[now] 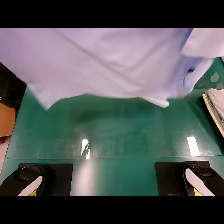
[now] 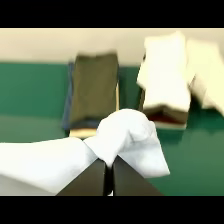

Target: Fold the shirts.

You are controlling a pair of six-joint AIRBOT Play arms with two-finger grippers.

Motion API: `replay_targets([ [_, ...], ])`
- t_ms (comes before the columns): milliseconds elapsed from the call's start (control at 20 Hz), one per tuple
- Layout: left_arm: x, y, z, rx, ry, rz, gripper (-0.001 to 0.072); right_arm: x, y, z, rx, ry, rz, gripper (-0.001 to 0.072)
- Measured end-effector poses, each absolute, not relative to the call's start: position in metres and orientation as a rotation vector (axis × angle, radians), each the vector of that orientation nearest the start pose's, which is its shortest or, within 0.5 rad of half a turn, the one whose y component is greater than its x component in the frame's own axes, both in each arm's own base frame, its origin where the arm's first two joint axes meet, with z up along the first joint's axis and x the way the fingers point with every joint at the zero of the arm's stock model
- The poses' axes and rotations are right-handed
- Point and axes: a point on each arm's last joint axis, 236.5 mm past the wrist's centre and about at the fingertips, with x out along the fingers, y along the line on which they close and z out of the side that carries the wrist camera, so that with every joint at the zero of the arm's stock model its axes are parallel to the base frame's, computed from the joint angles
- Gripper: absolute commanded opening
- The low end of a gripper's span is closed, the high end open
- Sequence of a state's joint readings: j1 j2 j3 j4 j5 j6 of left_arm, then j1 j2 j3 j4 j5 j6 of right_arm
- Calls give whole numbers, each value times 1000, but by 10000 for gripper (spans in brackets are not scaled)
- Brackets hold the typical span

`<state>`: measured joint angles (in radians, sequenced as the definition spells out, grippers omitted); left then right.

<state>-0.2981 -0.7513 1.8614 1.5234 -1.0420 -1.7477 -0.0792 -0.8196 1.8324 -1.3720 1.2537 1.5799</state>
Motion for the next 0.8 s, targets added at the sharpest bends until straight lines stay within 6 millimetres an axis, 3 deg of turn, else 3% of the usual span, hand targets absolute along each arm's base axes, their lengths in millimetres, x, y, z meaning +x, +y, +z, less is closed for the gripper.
replay_targets([
  [100,215,-72,550,-199,-122,-333,20,265,15,471,87,175,71,16],
  [200,206,-66,563,-192,-161,-324,20,254,10,483,74,161,51,16],
  [300,217,-66,557,-172,-129,-307,20,257,9,483,71,186,47,16],
  [400,249,-70,529,-133,-11,-275,20,271,12,469,84,244,68,16],
  [500,293,-78,480,-84,169,-240,20,295,16,439,113,344,103,16],
  [600,343,-88,413,-30,385,-211,21,328,19,394,147,479,132,16],
  [800,423,-109,260,57,776,-176,21,391,34,276,209,789,189,17],
])
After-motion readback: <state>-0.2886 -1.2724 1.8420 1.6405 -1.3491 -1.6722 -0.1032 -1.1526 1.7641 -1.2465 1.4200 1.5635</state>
